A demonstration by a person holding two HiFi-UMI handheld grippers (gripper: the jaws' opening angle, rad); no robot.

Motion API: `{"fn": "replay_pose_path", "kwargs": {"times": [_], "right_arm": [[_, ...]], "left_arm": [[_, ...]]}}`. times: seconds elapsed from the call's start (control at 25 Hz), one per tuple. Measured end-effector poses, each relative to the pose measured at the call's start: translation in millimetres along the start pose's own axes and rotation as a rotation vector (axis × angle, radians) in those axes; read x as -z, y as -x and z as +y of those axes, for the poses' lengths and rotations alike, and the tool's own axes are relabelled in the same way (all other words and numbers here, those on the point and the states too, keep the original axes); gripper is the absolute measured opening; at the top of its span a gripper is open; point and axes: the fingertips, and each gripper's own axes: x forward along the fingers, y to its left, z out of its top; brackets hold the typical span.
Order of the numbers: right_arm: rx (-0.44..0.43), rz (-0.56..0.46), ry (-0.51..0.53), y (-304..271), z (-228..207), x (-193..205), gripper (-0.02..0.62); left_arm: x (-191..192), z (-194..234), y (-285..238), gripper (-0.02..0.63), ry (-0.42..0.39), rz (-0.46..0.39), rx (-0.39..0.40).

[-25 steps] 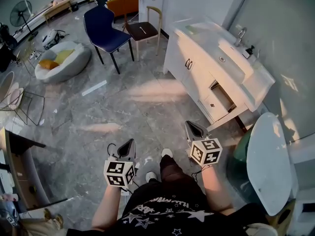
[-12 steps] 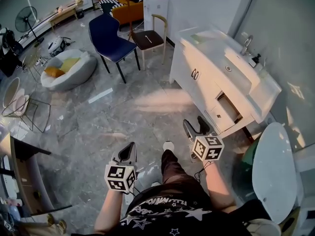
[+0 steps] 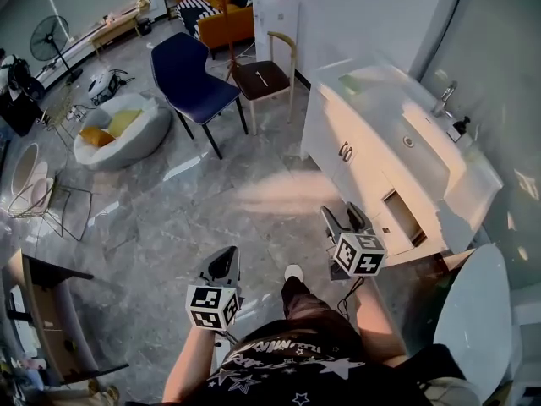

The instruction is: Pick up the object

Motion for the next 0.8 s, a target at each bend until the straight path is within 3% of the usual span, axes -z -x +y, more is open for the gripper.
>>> {"fn": "replay_pose_path", "kwargs": {"times": [0.36,0.8], "right_arm": [[0.043,-0.029,-0.043,-88.9,-94.5,-65.1,0.302],[0.067,-0.028,-0.043,-161.7,-166.5,-108.9,0.304]], "left_arm": [[-67.6,-9.7,-132.2,0.017,-0.038,0.006,0.041],[-113.4,-10.8,-251.2,0.017,-0.035,0.002,0.066]]}}
